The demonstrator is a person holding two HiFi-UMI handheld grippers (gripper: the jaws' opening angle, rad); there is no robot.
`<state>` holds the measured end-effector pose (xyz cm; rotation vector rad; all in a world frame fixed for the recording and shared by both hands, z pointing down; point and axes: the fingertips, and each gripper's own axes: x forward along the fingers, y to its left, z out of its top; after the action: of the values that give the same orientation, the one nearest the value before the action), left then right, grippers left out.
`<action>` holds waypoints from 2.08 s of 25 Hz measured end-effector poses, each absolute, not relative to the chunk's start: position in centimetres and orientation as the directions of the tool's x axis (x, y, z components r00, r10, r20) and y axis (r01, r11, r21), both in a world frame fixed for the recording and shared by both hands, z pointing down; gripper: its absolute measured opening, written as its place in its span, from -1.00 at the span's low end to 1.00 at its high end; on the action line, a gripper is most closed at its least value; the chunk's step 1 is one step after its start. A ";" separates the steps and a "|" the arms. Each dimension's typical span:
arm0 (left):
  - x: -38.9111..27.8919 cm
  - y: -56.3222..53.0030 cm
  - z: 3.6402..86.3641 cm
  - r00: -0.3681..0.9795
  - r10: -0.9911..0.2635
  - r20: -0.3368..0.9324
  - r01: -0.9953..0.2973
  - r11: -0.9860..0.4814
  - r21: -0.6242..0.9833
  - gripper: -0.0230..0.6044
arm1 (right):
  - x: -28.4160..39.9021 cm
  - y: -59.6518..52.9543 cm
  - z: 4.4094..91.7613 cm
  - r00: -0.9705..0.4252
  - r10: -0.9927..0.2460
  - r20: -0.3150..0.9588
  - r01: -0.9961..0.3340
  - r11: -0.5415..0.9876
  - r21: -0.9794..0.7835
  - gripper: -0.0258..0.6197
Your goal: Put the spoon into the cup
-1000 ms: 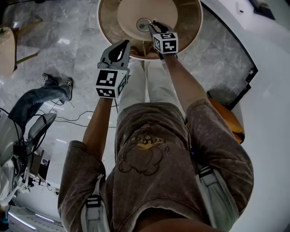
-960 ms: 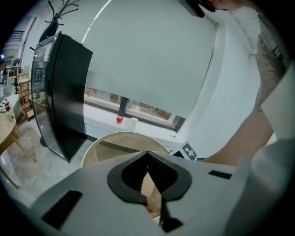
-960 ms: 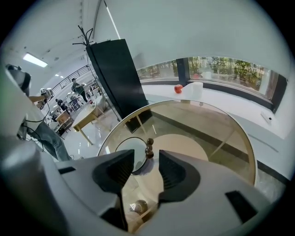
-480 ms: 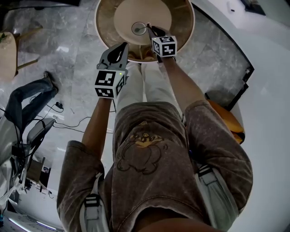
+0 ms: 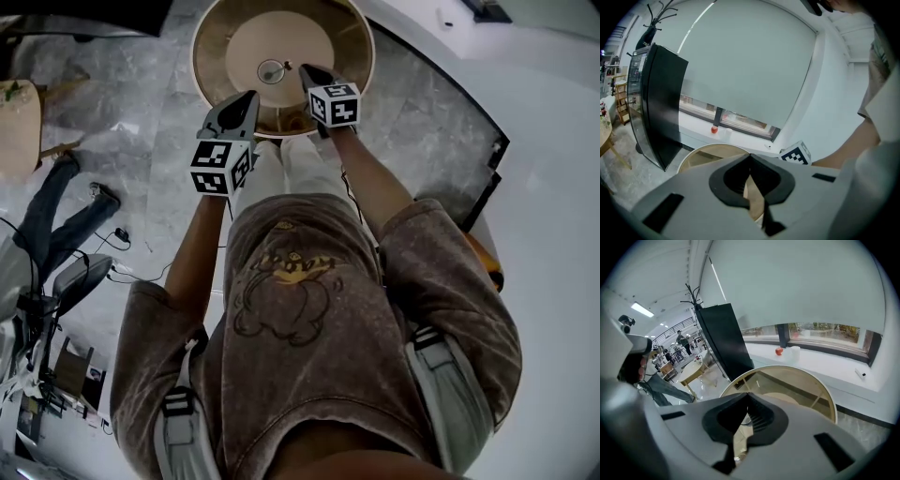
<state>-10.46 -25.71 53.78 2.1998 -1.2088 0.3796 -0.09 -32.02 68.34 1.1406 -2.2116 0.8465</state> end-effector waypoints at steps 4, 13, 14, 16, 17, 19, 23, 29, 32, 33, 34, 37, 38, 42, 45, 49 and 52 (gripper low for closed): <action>-9.3 -24.2 51.6 0.558 -0.673 0.485 -0.829 -0.432 0.354 -0.87 | 0.6 -30.3 64.0 -0.543 -0.557 0.628 -0.828 0.478 -0.292 -0.86; -9.0 -24.5 46.2 0.544 -0.728 0.418 -0.839 -0.453 0.303 -0.87 | 2.0 -28.5 54.3 -0.615 -0.615 0.494 -0.782 0.554 -0.285 -0.86; -9.3 -25.2 45.5 0.543 -0.732 0.411 -0.839 -0.451 0.306 -0.87 | 1.7 -29.0 53.3 -0.621 -0.617 0.484 -0.778 0.559 -0.287 -0.86; -9.9 -26.1 44.3 0.544 -0.739 0.397 -0.837 -0.450 0.312 -0.87 | 1.1 -29.4 51.1 -0.634 -0.622 0.459 -0.769 0.569 -0.291 -0.86; -9.9 -26.2 43.8 0.545 -0.743 0.389 -0.837 -0.452 0.309 -0.87 | 1.0 -29.4 50.1 -0.643 -0.625 0.443 -0.763 0.577 -0.293 -0.86; -9.9 -26.2 42.8 0.543 -0.751 0.375 -0.838 -0.460 0.291 -0.87 | 0.7 -29.0 47.9 -0.663 -0.630 0.405 -0.747 0.596 -0.295 -0.86; -9.5 -26.1 40.8 0.545 -0.763 0.348 -0.838 -0.477 0.267 -0.87 | 0.4 -27.9 43.3 -0.698 -0.638 0.325 -0.715 0.638 -0.285 -0.86; -8.7 -26.6 37.3 0.560 -0.775 0.292 -0.828 -0.510 0.235 -0.87 | 1.3 -26.4 38.3 -0.709 -0.660 0.247 -0.705 0.654 -0.276 -0.86; -8.9 -26.8 36.0 0.555 -0.787 0.271 -0.832 -0.515 0.207 -0.87 | 1.4 -25.7 36.8 -0.707 -0.672 0.219 -0.707 0.663 -0.247 -0.86; -9.0 -26.8 35.7 0.552 -0.791 0.264 -0.834 -0.515 0.198 -0.87 | 1.6 -25.6 36.4 -0.706 -0.676 0.211 -0.708 0.665 -0.239 -0.86; -9.0 -26.9 35.4 0.549 -0.795 0.258 -0.836 -0.515 0.190 -0.87 | 1.8 -25.5 36.0 -0.704 -0.681 0.202 -0.710 0.665 -0.232 -0.86; -8.8 -26.7 34.6 0.548 -0.800 0.243 -0.837 -0.521 0.170 -0.87 | 2.4 -25.6 34.7 -0.695 -0.697 0.174 -0.718 0.664 -0.210 -0.86; -8.7 -26.7 34.4 0.548 -0.801 0.240 -0.836 -0.523 0.165 -0.87 | 2.5 -25.6 34.3 -0.693 -0.701 0.165 -0.720 0.663 -0.206 -0.86; -8.7 -26.6 33.9 0.543 -0.808 0.228 -0.840 -0.521 0.155 -0.87 | 2.6 -25.7 33.3 -0.696 -0.703 0.144 -0.717 0.671 -0.191 -0.86; -8.6 -26.3 33.7 0.539 -0.812 0.223 -0.842 -0.515 0.157 -0.87 | 2.4 -25.7 32.9 -0.705 -0.696 0.136 -0.709 0.680 -0.188 -0.86; -8.6 -26.0 33.7 0.532 -0.818 0.220 -0.847 -0.507 0.161 -0.87 | 2.1 -25.8 32.9 -0.712 -0.689 0.138 -0.701 0.688 -0.185 -0.86; -8.5 -25.8 33.9 0.527 -0.821 0.219 -0.849 -0.500 0.167 -0.87 | 2.2 -25.6 33.1 -0.715 -0.685 0.139 -0.698 0.693 -0.181 -0.86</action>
<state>-8.45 -25.80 33.86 2.5148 -1.4059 0.1606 2.25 -25.62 33.13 1.1590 -2.8342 0.3411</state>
